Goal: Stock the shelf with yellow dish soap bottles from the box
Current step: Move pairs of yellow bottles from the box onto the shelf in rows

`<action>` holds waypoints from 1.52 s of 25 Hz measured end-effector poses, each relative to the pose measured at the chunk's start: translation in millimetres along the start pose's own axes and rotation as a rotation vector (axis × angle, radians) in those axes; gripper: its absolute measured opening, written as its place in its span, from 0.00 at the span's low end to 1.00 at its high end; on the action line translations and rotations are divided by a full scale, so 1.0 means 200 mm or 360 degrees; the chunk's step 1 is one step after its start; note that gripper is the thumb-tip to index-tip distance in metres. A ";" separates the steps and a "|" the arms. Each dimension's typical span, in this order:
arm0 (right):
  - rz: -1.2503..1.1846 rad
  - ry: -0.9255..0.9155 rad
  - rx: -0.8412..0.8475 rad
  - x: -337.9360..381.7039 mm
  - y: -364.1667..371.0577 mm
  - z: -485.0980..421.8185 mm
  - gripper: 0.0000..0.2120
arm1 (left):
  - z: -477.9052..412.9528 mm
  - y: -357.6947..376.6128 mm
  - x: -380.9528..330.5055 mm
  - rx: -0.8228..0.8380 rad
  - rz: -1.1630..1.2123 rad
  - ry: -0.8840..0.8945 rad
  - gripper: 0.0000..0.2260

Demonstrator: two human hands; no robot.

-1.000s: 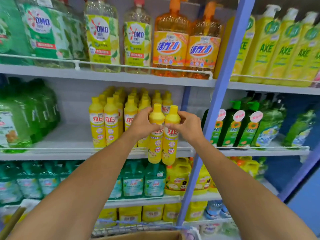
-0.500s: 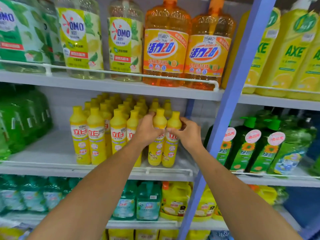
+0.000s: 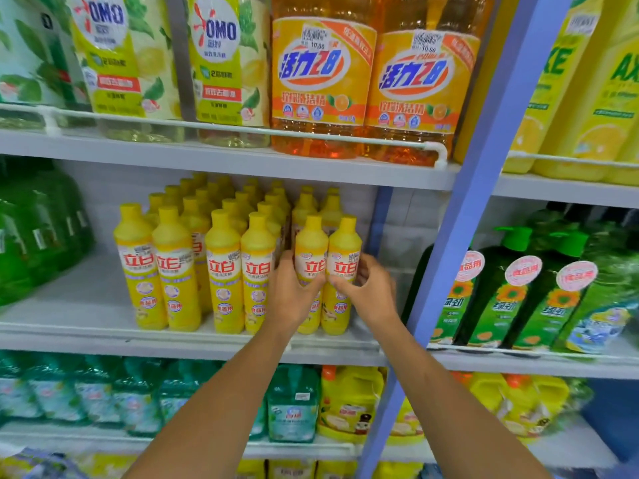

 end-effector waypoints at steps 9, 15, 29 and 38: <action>0.0096 0.0203 0.0043 -0.22 0.09 0.19 0.26 | 0.10 0.07 0.15 -0.0027 0.0056 -0.0061 0.26; 0.0268 0.0225 -0.0001 -0.28 0.13 0.16 0.26 | 0.08 0.11 0.23 -0.0035 0.0066 -0.0051 0.25; 0.0409 0.0280 0.0054 -0.34 0.21 0.08 0.30 | 0.01 0.19 0.28 -0.0272 -0.0417 -0.0201 0.18; 0.0456 0.0294 0.0076 -0.37 0.27 0.00 0.28 | -0.06 0.24 0.31 -0.0197 -0.0616 -0.0310 0.18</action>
Point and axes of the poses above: each hand's wrist, its own z-axis away from the middle knuckle, its own y-axis out of the palm, x = y × z, the point moved 8 cm from there along -z, towards the middle knuckle, and after that the axes turned 11 degrees about -y, right-handed, at the moved point
